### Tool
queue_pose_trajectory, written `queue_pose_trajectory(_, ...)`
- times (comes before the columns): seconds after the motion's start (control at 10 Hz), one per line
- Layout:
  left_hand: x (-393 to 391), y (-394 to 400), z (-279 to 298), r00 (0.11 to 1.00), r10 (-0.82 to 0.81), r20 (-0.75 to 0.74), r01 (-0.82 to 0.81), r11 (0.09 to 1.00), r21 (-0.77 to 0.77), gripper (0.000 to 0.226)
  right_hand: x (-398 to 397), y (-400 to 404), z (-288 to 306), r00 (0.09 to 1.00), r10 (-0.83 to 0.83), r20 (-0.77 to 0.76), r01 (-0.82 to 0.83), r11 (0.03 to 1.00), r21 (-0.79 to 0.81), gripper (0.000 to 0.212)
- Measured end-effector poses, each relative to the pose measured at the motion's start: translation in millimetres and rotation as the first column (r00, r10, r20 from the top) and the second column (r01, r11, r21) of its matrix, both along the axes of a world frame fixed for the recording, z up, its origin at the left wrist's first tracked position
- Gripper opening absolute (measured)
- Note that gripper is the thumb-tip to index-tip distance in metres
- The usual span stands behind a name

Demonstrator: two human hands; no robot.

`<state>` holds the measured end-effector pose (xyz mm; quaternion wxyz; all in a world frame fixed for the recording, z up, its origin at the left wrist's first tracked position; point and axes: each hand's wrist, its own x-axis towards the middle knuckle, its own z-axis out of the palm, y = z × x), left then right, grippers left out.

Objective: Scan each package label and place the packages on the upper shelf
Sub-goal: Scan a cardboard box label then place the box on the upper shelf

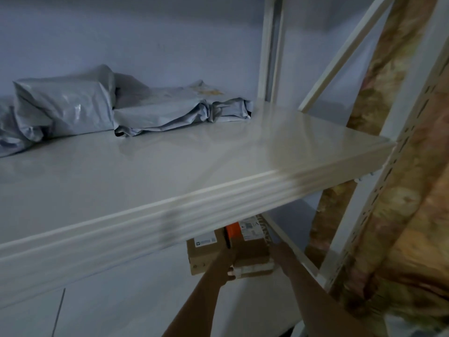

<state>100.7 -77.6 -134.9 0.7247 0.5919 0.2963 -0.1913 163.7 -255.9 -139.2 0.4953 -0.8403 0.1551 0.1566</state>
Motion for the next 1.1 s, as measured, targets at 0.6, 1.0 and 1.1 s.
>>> queue_pose_trajectory(0.6, -31.2, -20.4, -1.1, 0.996, 0.001, -0.084, 0.004, 0.998, 0.055, 0.091, -35.3, -10.8, 16.1, 0.999, -0.015, -0.051, 0.025, 0.98, 0.199, 0.047)
queue_pose_trajectory(1.0, -55.4, -8.7, 30.2, 0.97, 0.029, 0.241, -0.043, 0.997, 0.056, 0.063, -51.3, -26.1, 31.1, 0.986, 0.151, -0.072, -0.065, 0.744, 0.665, 0.049)
queue_pose_trajectory(1.1, -72.9, 8.0, 39.1, 0.951, 0.018, 0.309, -0.029, 0.999, 0.032, 0.071, -62.0, -13.7, 43.6, 0.968, 0.246, -0.04, -0.14, 0.669, 0.73, 0.049)
